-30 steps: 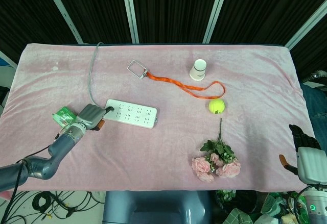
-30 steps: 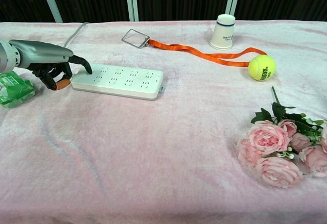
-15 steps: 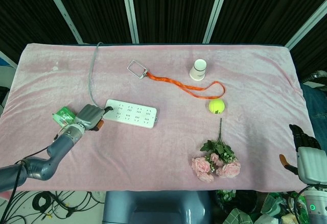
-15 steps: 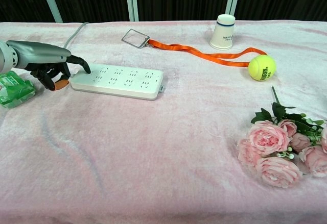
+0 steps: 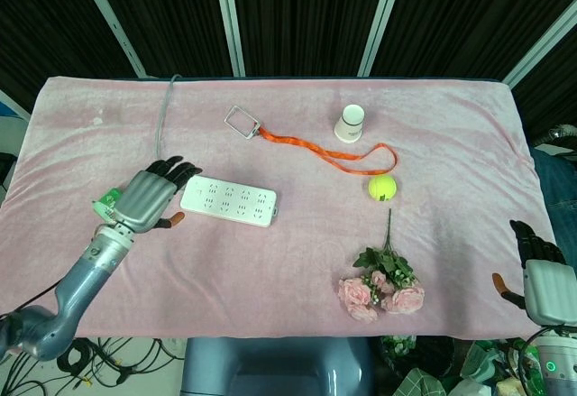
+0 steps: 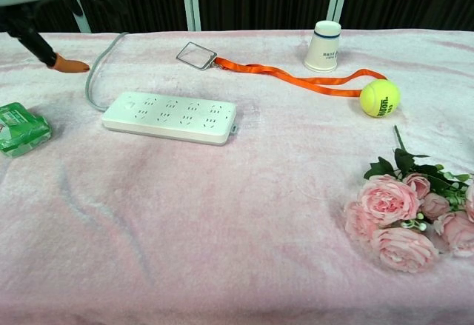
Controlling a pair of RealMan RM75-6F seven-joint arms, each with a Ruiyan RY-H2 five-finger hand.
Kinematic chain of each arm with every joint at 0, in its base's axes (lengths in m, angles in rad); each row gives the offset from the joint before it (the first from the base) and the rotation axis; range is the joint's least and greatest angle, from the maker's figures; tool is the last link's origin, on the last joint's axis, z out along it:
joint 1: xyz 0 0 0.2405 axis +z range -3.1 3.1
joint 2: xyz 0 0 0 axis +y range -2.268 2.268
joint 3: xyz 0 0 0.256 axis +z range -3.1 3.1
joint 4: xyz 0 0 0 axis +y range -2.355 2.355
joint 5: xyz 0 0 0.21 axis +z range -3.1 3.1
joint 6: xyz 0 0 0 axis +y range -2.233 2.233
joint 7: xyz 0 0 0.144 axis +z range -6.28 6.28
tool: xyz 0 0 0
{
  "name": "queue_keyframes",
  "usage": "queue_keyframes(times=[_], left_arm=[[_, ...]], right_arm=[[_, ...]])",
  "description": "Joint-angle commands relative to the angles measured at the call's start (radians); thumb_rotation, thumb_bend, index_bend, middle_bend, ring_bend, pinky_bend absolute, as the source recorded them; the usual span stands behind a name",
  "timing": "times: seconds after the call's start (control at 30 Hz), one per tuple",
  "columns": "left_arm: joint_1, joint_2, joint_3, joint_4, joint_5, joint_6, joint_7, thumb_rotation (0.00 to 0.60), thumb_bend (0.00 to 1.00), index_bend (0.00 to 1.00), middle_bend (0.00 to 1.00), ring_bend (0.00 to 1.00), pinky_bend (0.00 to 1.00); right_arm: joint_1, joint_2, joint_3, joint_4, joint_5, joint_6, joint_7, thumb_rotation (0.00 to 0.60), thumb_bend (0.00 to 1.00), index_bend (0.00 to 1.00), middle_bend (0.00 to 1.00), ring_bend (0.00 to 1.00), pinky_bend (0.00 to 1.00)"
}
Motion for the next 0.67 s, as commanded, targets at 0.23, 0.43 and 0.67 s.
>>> queue_keyframes(times=[0.23,0.43,0.67], left_arm=[[0.342,0.194,0.187,-0.192,0.218,0.375,0.068,0.600,0.18,0.16,0.08,0.00,0.10],[0.486,0.215,0.251,-0.128,0.269,0.475,-0.054,0.600,0.18,0.16,0.08,0.00,0.07],[0.518,0.194,0.232,-0.009,0.271,0.457,-0.161,0.600,0.18,0.16,0.08,0.00,0.06]], right_arm=[[-0.001,-0.001,-0.003,-0.009,-0.005,0.004,-0.008,0.600,0.21,0.03,0.09,0.19,0.20],[-0.001,-0.003,-0.004,-0.012,-0.009,0.005,-0.013,0.600,0.21,0.03,0.09,0.19,0.20],[-0.002,-0.004,-0.005,-0.011,-0.012,0.008,-0.010,0.600,0.21,0.03,0.09,0.19,0.20]])
